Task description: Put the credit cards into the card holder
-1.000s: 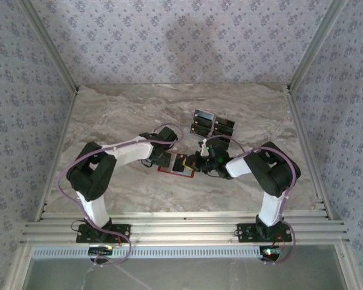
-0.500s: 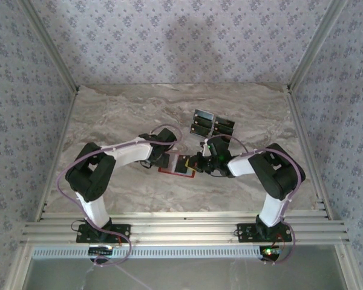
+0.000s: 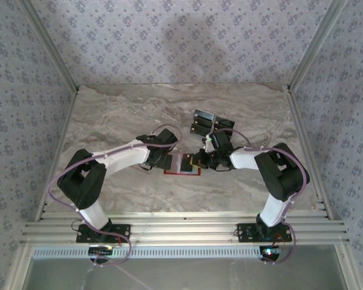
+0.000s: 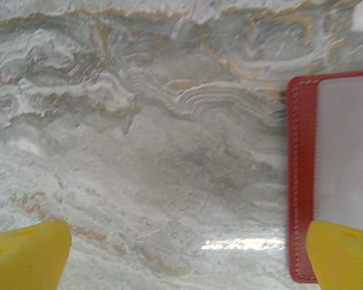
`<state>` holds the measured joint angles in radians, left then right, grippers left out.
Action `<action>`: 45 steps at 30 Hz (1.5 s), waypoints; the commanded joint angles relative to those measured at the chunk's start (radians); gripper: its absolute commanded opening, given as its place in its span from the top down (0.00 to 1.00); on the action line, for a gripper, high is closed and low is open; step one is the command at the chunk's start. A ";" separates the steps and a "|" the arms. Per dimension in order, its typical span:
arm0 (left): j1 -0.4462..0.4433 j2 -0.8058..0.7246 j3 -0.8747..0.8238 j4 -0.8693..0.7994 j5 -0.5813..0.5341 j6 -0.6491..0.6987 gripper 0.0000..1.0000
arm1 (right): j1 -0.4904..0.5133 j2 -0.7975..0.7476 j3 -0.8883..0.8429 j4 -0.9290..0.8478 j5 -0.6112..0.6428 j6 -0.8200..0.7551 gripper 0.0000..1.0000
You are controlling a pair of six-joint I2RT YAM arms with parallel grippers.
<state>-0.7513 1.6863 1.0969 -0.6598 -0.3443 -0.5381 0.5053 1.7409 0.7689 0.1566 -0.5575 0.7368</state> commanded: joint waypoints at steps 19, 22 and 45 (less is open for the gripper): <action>0.000 0.082 -0.031 0.114 0.046 0.061 0.00 | 0.002 0.006 -0.033 -0.027 0.018 -0.001 1.00; -0.001 0.102 -0.029 0.066 0.003 0.037 0.00 | 0.002 0.003 -0.050 -0.005 0.018 0.008 1.00; -0.006 0.093 -0.053 -0.003 -0.044 -0.044 0.00 | -0.018 -0.078 -0.054 0.107 -0.063 0.042 1.00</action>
<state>-0.7578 1.7699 1.0740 -0.5652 -0.3332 -0.5739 0.4995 1.6939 0.7307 0.2401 -0.5980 0.7555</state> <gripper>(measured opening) 0.994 0.058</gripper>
